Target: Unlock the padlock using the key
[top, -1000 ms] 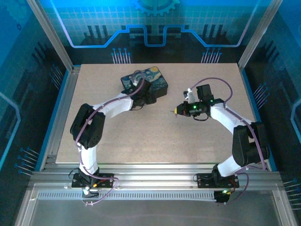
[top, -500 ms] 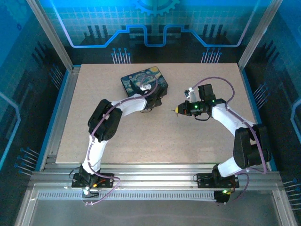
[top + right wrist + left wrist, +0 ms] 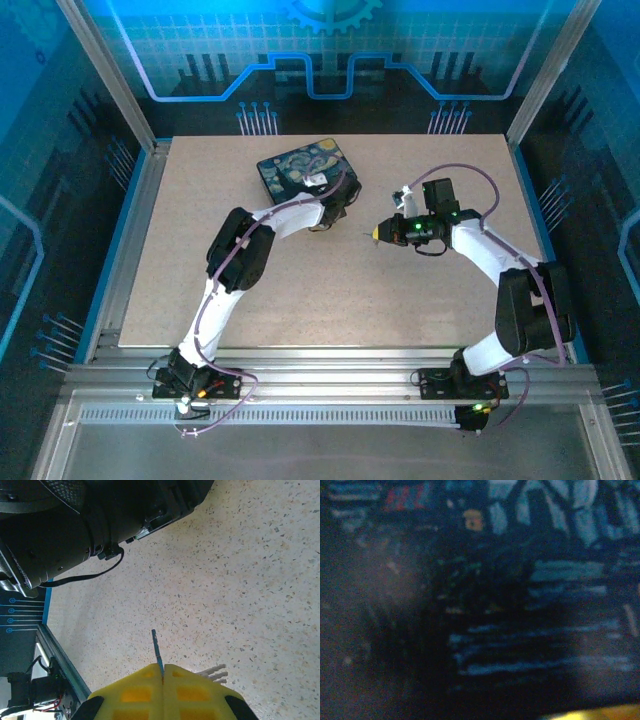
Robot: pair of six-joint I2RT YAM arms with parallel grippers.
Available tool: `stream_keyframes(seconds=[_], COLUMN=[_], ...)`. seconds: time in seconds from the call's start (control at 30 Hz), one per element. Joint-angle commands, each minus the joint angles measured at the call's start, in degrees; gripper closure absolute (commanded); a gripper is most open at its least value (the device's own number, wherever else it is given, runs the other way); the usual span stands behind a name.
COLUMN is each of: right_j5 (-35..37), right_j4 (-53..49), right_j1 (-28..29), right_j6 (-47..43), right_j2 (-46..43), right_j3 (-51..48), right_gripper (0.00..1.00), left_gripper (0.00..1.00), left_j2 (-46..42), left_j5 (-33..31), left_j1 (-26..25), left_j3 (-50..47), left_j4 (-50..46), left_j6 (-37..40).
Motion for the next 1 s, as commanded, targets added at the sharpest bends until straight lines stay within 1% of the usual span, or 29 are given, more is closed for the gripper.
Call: stream_keyframes(seconds=[0.0,0.1,0.23,0.33,0.4,0.53,0.63,0.77,0.83,0.97], right_j5=[-1.68,-1.81,-2.17,-2.2,-2.19,-1.89,-1.8,-1.85,-1.67,-2.28], right_j4=[0.63,0.83,1.03,0.92,0.67,0.09,-0.01,-0.26,-1.02,-2.67], right_j1=[-1.18,-1.24,-1.45,-1.49,-1.55,-1.55,-1.54,-1.53,-1.45,-1.38], right_j6=[-1.32,-1.41,-1.59,-1.87,-2.1,-2.61,-2.55,-2.11,-1.94,-1.52], right_j2=[0.96,1.48,1.71,1.71,1.62,0.92,0.25,-0.3,-0.53,-1.08], right_j3=[-0.24,-0.47,-0.78,-0.96,-1.1,-1.51,-1.82,-1.41,-0.84,1.13], right_gripper=[1.0,1.0,1.0,1.0,1.0,1.0,1.0,1.0,1.0,1.0], left_gripper=[0.49,0.56,0.64,0.74,0.79,0.87,0.9,0.93,0.93,0.94], left_j2=[1.46,1.97,2.02,1.93,1.72,-1.09,-4.19,-8.71,-11.01,-15.83], left_j5=[-2.42,-1.78,-1.41,-1.35,-1.39,0.13,2.49,5.95,9.32,18.74], left_j1=[0.54,0.99,1.34,1.45,1.48,1.35,1.31,1.2,1.22,0.7], left_j3=[3.08,3.6,3.6,3.6,3.46,1.3,0.68,0.68,0.5,-0.46], left_j4=[-2.72,-2.91,-2.74,-2.55,-2.71,-2.61,-4.65,-11.52,-15.21,-21.42], left_j6=[-0.43,-1.08,-0.94,-0.28,0.42,2.45,5.58,9.9,11.29,13.47])
